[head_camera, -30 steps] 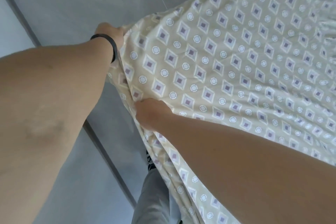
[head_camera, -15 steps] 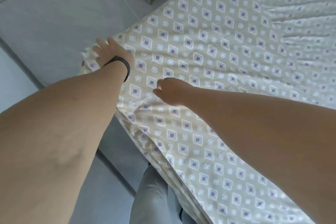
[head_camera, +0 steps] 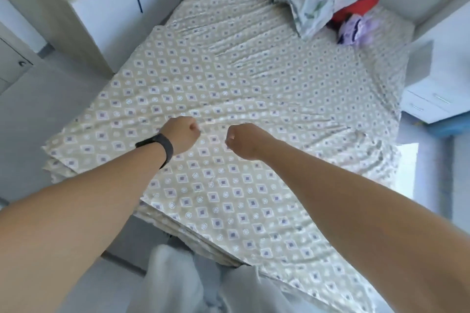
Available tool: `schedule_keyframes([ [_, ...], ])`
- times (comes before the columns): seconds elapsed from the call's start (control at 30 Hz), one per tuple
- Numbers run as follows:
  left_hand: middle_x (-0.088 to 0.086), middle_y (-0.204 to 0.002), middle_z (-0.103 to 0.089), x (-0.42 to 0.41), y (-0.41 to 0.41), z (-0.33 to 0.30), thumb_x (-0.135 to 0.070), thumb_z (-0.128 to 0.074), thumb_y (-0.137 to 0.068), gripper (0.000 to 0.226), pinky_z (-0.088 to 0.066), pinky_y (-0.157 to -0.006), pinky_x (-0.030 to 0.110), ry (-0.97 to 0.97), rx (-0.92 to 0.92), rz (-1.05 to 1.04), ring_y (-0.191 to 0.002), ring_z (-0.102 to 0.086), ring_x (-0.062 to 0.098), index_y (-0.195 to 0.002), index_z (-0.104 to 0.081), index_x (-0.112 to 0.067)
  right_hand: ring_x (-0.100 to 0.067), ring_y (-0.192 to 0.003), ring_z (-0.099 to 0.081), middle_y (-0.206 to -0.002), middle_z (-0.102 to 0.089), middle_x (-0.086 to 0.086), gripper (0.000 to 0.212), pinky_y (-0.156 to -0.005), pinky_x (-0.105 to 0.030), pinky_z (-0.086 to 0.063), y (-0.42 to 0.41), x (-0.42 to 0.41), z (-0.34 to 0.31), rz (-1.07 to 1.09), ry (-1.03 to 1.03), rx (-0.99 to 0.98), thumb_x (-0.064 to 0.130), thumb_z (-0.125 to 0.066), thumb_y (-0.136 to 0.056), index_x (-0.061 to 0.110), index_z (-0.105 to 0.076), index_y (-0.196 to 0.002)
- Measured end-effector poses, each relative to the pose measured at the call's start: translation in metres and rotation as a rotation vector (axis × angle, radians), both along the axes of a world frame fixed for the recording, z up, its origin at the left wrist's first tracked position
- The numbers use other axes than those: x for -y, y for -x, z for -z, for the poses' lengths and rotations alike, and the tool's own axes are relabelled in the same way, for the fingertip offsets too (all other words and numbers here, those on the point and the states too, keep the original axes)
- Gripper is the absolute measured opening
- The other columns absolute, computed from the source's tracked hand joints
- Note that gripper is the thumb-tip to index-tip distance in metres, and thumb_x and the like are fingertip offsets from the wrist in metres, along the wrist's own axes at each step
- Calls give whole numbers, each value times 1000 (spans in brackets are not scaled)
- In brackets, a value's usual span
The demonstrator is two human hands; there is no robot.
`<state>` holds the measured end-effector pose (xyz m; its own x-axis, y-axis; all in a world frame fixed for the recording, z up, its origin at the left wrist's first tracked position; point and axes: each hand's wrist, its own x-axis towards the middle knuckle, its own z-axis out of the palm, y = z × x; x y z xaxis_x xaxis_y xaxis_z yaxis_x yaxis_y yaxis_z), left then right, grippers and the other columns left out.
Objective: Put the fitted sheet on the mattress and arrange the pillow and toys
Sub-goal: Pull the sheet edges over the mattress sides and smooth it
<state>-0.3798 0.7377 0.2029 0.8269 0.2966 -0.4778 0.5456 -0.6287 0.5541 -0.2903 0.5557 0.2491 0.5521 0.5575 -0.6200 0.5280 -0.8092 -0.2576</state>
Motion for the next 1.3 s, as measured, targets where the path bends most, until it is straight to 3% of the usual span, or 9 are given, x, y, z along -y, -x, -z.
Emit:
schedule_keyframes([
  [0.2,18,-87,-61,181,-29,-65,-30,-47,-101,34,-41,-64,33,89,47,121,-78,-58,36,-89,-59,0,-21,-87,-59,-102,-63,1,27,-68,-33,-45,-1,195,-66,190,-45,91,31,-39,-102,22,-60,-116],
  [0.33,-1,-98,-68,271,-42,-83,-28,-51,-100,22,-46,-61,29,115,57,288,-72,-61,17,-96,-69,-15,-26,-89,-64,-106,-66,-8,29,-68,-33,-49,11,295,-77,277,40,70,27,-38,-103,14,-61,-117],
  [0.43,-3,-101,-69,312,-51,-86,-25,-50,-99,22,-45,-57,27,131,58,372,-69,-61,14,-97,-69,-14,-27,-94,-65,-108,-67,-8,29,-74,-34,-52,17,346,-75,370,87,47,27,-41,-104,12,-62,-116],
  [0.57,-2,-96,-70,353,-66,-87,-25,-51,-98,19,-44,-48,24,101,27,492,-52,-56,6,-94,-68,-17,-27,-94,-64,-106,-66,-9,27,-62,-30,-44,32,406,-77,531,105,76,26,-40,-104,12,-60,-116],
  [0.67,6,-99,-70,377,-73,-88,-24,-51,-96,19,-56,-67,39,84,34,510,-76,-65,25,-95,-68,-13,-29,-100,-63,-109,-66,-10,29,-74,-35,-51,40,440,-85,523,144,79,25,-40,-104,10,-62,-113],
  [0.8,8,-99,-70,439,-73,-96,-23,-51,-98,19,-45,-58,28,110,36,590,-65,-57,18,-97,-67,-12,-29,-101,-63,-111,-65,-7,30,-86,-40,-55,39,498,-94,591,159,135,33,-42,-103,14,-63,-114],
  [0.9,-2,-100,-69,490,-77,-102,-24,-52,-97,16,-50,-70,30,138,53,597,-87,-65,19,-95,-68,-21,-28,-100,-63,-109,-64,-6,29,-84,-40,-55,30,542,-92,595,143,189,33,-43,-103,15,-62,-113],
  [1.07,-9,-102,-65,574,-79,-94,-22,-51,-97,17,-40,-54,23,92,75,526,-63,-56,8,-98,-68,-22,-28,-99,-62,-109,-62,-4,25,-82,-39,-54,6,622,-71,522,102,199,29,-42,-101,17,-62,-111],
  [1.3,-10,-103,-66,685,-56,-93,-24,-53,-98,15,-54,-72,32,91,84,334,-85,-67,21,-98,-68,-26,-26,-98,-64,-108,-65,-4,23,-78,-35,-54,-36,727,-71,285,129,154,26,-46,-97,18,-64,-109],
])
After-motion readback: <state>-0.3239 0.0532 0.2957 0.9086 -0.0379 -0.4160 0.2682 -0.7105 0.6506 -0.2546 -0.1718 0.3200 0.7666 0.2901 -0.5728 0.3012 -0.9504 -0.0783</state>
